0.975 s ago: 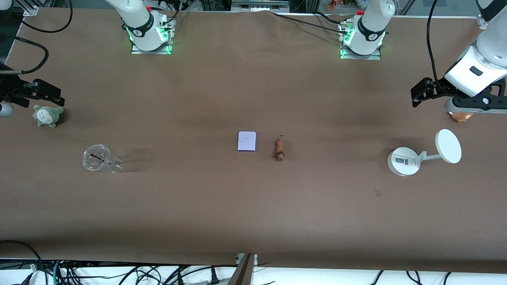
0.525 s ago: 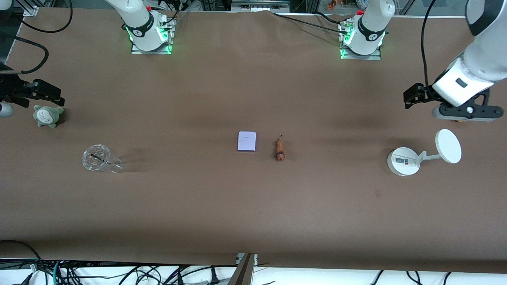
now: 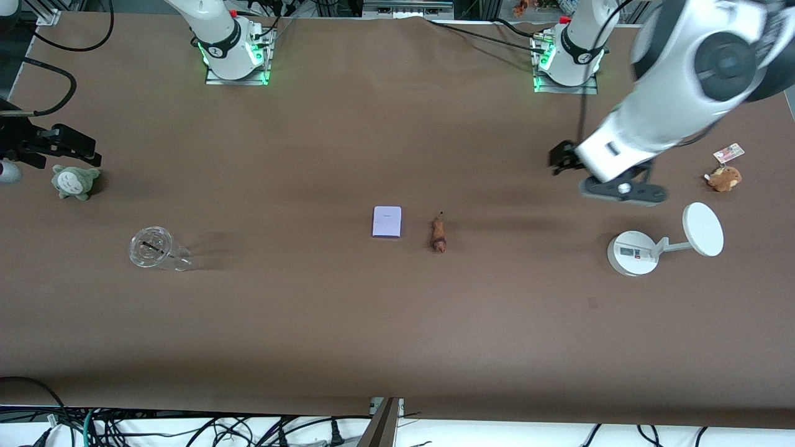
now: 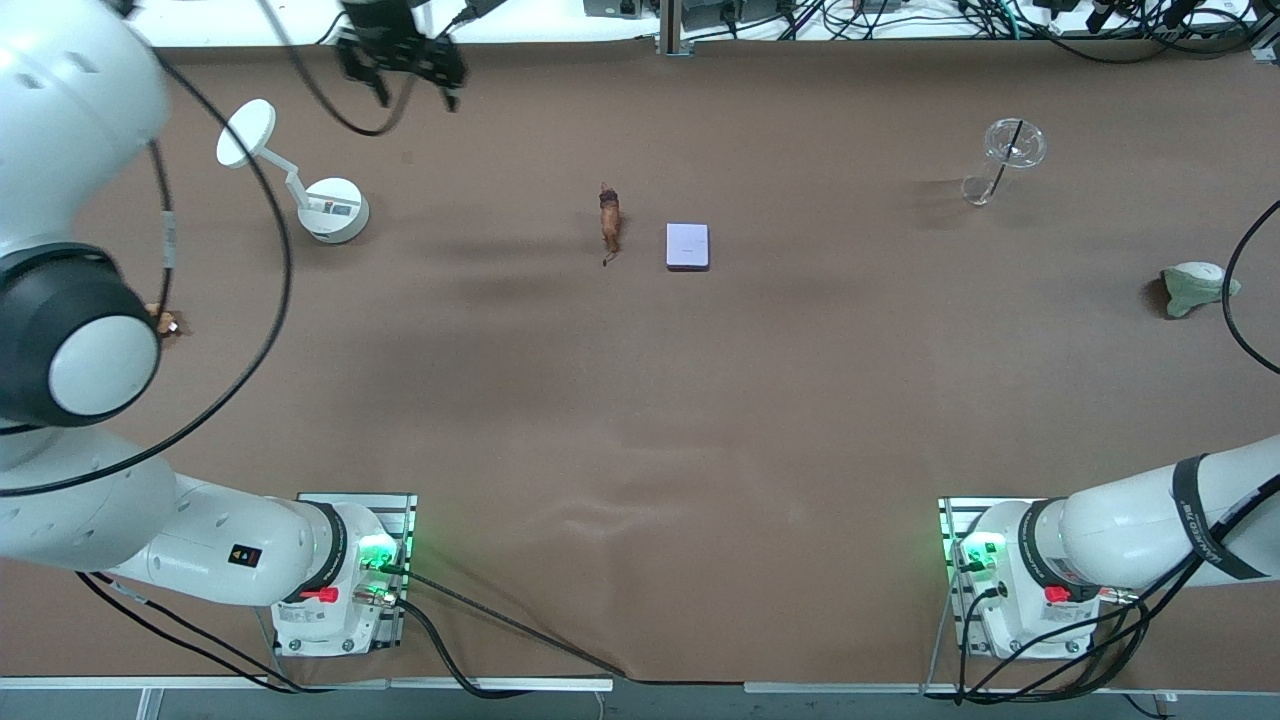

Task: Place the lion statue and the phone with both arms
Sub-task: 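Reach the left gripper toward the brown lion statue mid-table, then grasp the lion with the left gripper while the right gripper reaches out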

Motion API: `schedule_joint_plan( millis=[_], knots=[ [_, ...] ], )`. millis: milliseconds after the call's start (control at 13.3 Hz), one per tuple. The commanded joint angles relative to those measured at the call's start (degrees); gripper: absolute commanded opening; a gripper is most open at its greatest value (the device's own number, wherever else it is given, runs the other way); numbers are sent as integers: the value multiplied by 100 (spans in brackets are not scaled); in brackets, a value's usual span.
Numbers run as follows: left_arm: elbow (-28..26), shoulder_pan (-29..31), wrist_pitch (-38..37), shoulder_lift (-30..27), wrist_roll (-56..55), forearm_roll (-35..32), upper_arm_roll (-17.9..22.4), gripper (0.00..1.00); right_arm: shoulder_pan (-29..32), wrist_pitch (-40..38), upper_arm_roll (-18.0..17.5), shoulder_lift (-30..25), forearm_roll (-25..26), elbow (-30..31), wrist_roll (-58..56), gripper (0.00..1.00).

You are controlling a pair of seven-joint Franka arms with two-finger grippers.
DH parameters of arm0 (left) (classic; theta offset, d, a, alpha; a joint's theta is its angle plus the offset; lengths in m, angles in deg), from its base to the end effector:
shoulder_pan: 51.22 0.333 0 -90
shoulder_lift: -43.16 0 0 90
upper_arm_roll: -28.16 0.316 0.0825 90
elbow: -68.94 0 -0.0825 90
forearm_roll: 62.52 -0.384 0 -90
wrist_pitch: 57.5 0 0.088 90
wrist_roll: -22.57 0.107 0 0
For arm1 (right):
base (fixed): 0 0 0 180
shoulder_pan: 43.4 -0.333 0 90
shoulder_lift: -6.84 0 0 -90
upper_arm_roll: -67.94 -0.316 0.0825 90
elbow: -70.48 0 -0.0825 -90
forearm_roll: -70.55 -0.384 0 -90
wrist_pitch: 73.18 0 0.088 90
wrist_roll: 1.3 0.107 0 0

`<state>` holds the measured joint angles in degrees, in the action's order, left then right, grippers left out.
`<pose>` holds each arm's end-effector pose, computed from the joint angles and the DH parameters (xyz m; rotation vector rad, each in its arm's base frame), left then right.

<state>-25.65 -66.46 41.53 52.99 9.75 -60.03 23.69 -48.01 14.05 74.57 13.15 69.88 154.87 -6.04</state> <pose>0.5694 -0.2051 0.5002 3.1050 -0.1724 -0.1642 0.5827 -0.0154 0.6041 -3.1368 -0.0753 0.0938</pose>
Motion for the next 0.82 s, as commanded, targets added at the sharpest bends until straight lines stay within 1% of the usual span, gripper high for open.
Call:
schedule_joint_plan(
  millis=[0, 150, 225, 375, 450, 675, 750],
  knots=[
    [116, -558, 929, 667, -439, 155, 43, 100, 13, -40, -47, 168, -117, -62, 16, 100],
    [107, -813, 1739, 1107, -676, 164, 43, 100, -22, -22, -65, 318, -135, -53, 25, 100],
    [99, -1023, 1986, 1274, -1095, 164, 43, 100, -48, 4, -74, 336, -135, -53, 43, 100],
    [29, -1401, 2539, 1626, -2036, 85, 52, 100, -162, -57, -92, 546, -126, -45, 16, 100],
    [2, -1499, 2873, 1828, -2423, 76, 60, 100, -250, -66, -92, 564, -117, -45, 8, 100],
    [-15, -1605, 3813, 2522, -2488, 41, 60, 100, -312, 12, -92, 818, -126, -45, 8, 100],
    [-42, -1675, 4043, 2672, -2488, -150, 78, 100, -321, 22, -92, 932, -126, -71, -1, 100]
  ],
)
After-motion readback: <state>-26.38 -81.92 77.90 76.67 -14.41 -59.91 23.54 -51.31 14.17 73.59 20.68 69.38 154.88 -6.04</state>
